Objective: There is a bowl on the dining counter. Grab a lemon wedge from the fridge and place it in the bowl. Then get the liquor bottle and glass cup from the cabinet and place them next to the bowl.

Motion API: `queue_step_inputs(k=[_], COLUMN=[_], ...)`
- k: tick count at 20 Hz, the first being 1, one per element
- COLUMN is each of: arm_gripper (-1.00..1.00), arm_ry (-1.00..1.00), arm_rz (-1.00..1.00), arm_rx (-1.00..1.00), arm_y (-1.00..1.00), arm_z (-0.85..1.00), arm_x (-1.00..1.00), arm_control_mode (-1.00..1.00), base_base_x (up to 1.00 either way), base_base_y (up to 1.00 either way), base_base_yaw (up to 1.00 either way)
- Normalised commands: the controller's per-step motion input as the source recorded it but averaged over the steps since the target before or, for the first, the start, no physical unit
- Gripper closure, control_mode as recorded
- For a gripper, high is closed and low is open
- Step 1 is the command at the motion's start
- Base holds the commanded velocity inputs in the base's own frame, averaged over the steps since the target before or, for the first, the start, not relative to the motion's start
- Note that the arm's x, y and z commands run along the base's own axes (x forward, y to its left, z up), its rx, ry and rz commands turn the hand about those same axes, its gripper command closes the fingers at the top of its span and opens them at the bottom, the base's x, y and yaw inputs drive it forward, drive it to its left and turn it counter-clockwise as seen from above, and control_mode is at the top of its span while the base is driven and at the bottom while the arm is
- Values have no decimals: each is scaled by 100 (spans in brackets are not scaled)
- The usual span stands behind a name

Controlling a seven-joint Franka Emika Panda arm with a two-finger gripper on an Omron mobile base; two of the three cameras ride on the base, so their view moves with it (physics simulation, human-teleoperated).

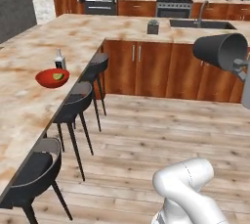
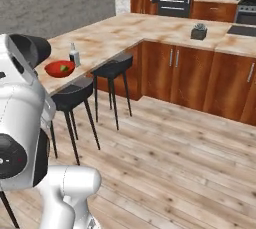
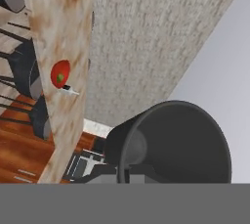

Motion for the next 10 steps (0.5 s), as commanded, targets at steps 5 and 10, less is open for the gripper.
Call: queue_step_inputs(k=[5, 10], arm_gripper=[100, 100], arm_ry=[0, 0], arm_rz=[0, 0], arm_rx=[0, 0], arm_y=[0, 0], arm_z=[0, 0], arm_x=[0, 0], arm_control_mode=[100, 100], base_base_x=[42, 39], base_base_y=[-18, -44], base_base_yaw=[13, 54])
